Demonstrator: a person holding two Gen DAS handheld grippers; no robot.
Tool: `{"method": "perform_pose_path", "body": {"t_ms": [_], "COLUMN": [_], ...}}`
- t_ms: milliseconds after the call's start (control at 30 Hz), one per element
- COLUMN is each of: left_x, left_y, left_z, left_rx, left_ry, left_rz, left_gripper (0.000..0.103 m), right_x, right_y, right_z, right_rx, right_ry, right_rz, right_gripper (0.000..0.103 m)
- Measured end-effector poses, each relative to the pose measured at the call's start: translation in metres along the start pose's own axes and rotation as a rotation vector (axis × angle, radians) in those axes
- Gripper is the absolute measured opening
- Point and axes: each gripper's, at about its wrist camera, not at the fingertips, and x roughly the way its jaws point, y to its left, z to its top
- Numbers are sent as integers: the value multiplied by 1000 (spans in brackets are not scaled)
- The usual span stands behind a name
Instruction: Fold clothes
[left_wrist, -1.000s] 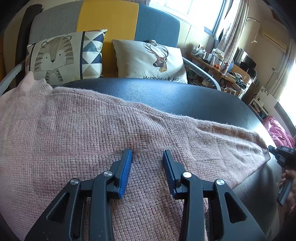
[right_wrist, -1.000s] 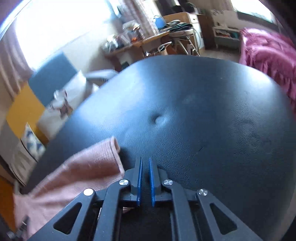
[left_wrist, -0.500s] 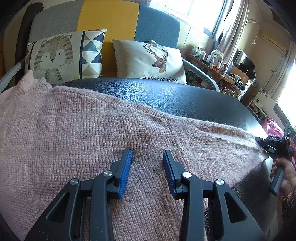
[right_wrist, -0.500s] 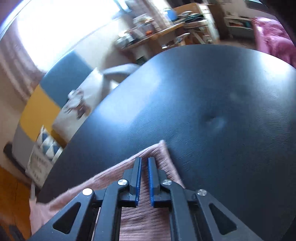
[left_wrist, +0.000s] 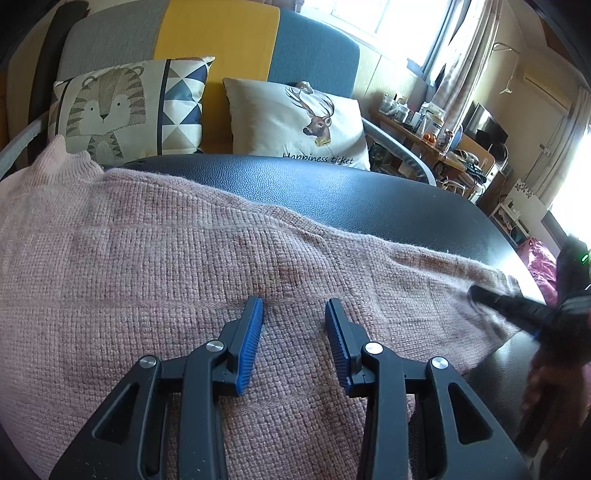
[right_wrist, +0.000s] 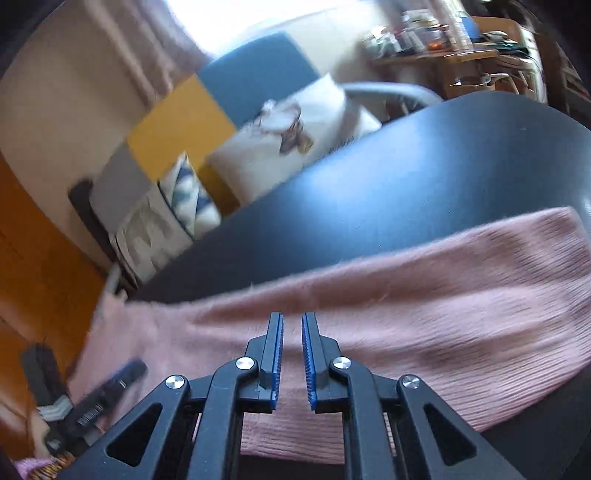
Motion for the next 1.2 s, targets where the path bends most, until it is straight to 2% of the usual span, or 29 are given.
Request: {"method": "perform_pose_path", "body": {"t_ms": [33,100,167,200,267,433,533,633,800,833,867,933,967,1067,1133,1200], "left_x": [0,0,0,0,0,-3,-20,-51,-101,-106,-112,-117,-117,-115,-113,-111], "left_y": [0,-1,-2,-3,-2,3,8,37,112,123,133,143,146,142,132,124], "left_z": [0,0,0,0,1,4,6,-4,-35,-43,-49,-57,-58,-58,-57,-56], "left_rx": [0,3,7,9,3,-13,22,23,-100,-118,-135,-158,-172,-155,-109,-73], "left_ry": [-1,-1,0,1,3,31,92,68,10,11,-7,-28,-31,-28,-22,-16], "left_rz": [1,3,8,8,2,-31,-53,-29,126,133,99,35,18,34,57,76], "left_gripper": [38,38,38,38,38,40,40,40,40,40,40,40,40,42,51,56], "right_x": [6,2,-8,-7,-7,-8,-9,-11,-9,-8,-7,-6,-9,-33,-59,-80], "right_y": [-1,-10,-28,-34,-44,-41,-38,-36,-29,-26,-24,-19,-17,-20,-33,-47], "right_z": [-5,-10,-18,-20,-24,-25,-25,-25,-22,-21,-19,-14,-12,-4,4,3], "right_rx": [-4,39,121,151,191,164,145,127,94,87,84,81,90,164,248,295], "right_ry": [17,-10,-64,-73,-80,-82,-83,-83,-81,-79,-76,-68,-62,-76,-94,-106], "right_rz": [-39,-50,-108,-99,-70,-107,-129,-152,-193,-198,-191,-174,-161,-122,-88,-124], "right_gripper": [7,6,6,0,0,0,0,0,0,0,0,9,18,21,22,23]}}
